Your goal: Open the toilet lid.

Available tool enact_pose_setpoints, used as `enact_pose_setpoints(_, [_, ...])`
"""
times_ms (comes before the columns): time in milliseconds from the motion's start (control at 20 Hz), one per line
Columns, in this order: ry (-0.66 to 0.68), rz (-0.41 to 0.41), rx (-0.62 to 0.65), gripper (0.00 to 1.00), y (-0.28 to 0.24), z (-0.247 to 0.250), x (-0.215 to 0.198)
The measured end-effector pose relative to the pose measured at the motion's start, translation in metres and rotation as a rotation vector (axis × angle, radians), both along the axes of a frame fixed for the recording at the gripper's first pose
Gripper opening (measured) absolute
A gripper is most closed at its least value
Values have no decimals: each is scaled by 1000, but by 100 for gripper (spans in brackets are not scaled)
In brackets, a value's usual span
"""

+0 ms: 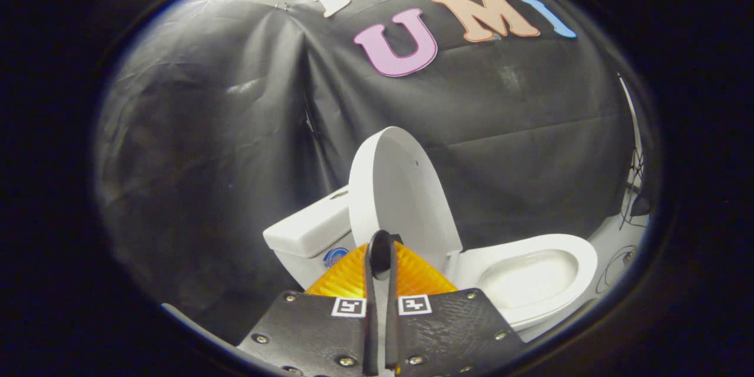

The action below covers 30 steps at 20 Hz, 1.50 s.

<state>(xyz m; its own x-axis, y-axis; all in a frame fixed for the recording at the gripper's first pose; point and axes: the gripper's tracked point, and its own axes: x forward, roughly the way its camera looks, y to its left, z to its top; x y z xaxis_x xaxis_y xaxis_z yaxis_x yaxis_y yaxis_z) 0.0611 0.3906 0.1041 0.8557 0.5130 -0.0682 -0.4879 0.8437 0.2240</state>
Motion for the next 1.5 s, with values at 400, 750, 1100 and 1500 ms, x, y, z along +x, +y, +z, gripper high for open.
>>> enact_pose_setpoints(400, [-1,34,7,6,21,-3,-3])
enact_pose_setpoints(750, [-19,36,-3,6,28,-5,-4])
enact_pose_setpoints(1100, [-42,37,-25,6,31,-5,-5])
enact_pose_setpoints(1500, [3,128,-25,17,32,-7,-16])
